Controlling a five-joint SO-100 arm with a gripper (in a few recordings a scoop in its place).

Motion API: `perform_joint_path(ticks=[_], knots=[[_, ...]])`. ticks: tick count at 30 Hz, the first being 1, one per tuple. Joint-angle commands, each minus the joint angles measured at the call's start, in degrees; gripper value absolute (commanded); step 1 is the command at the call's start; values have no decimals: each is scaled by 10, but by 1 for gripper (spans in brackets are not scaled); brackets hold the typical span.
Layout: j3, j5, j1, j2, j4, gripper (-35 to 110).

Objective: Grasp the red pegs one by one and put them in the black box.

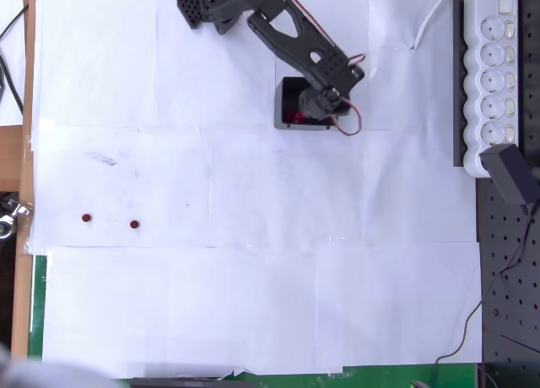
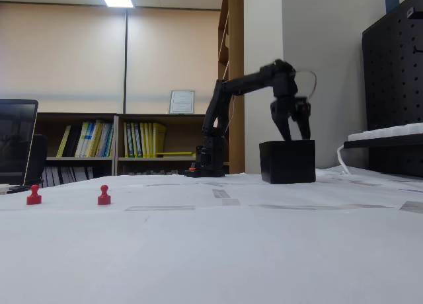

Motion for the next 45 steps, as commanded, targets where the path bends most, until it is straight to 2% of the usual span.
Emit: perform_joint_path(ticks=[1, 2, 5, 8, 11, 18, 26, 35, 45], knots=[[-33, 93, 107, -176, 20, 14], [-112, 175, 193, -214, -3, 14], [-378, 334, 443, -261, -276, 14], [-535, 450, 596, -186, -540, 14], [-541, 471, 635, -49, -727, 14], [-472, 412, 584, 131, -945, 14], [-397, 368, 577, 250, -1040, 14], [-242, 367, 578, 367, -1033, 14], [-175, 366, 577, 425, -1027, 14]])
